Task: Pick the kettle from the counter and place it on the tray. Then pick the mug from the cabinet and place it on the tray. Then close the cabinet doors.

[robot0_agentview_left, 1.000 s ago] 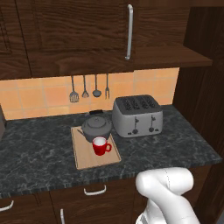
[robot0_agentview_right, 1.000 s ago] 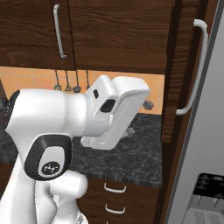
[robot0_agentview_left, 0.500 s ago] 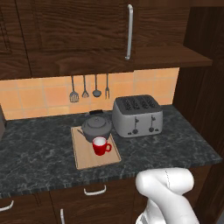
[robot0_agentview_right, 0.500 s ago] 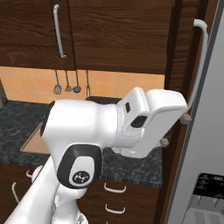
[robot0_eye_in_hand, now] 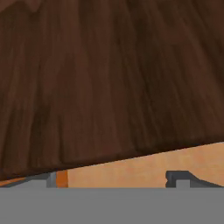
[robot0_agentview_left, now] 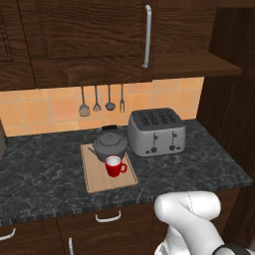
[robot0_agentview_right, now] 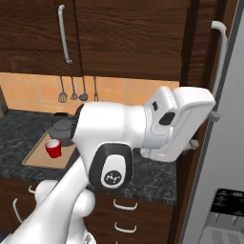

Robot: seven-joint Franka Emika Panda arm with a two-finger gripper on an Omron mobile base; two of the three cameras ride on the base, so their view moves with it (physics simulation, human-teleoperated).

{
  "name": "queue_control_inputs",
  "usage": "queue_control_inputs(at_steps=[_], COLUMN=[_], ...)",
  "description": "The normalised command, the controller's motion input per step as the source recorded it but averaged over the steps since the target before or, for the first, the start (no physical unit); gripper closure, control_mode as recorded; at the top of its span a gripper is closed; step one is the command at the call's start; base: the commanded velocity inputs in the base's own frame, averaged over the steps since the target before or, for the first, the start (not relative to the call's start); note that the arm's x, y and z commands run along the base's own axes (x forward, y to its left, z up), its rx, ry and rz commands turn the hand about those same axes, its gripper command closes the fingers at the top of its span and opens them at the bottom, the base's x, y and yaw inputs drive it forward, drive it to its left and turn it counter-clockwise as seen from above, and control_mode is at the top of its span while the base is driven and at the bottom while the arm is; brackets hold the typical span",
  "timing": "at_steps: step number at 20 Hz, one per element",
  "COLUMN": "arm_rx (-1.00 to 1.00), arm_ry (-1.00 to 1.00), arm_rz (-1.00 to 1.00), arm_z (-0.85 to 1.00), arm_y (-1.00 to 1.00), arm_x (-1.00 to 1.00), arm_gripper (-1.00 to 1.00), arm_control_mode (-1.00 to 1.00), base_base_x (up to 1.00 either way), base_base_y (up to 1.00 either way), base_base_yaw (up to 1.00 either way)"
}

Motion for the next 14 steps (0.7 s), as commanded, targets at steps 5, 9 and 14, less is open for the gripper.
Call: queue_control_inputs(at_steps=[5,9,14], arm_rx=[-0.1,-0.06,-0.03], arm_ry=[0.2,0.18,0.08], arm_rz=[0.02,0.12,0.24], arm_z=[0.01,0.01,0.0], arm_y=[0.01,0.33,0.6], arm_x=[0.51,0.44,0.51], arm_gripper=[-1.0,-1.0,-1.0], arm_control_mode=[-1.0,-1.0,-1.0], base_base_x=[0.0,0.0,0.0], base_base_y=[0.0,0.0,0.0], base_base_yaw=[0.0,0.0,0.0])
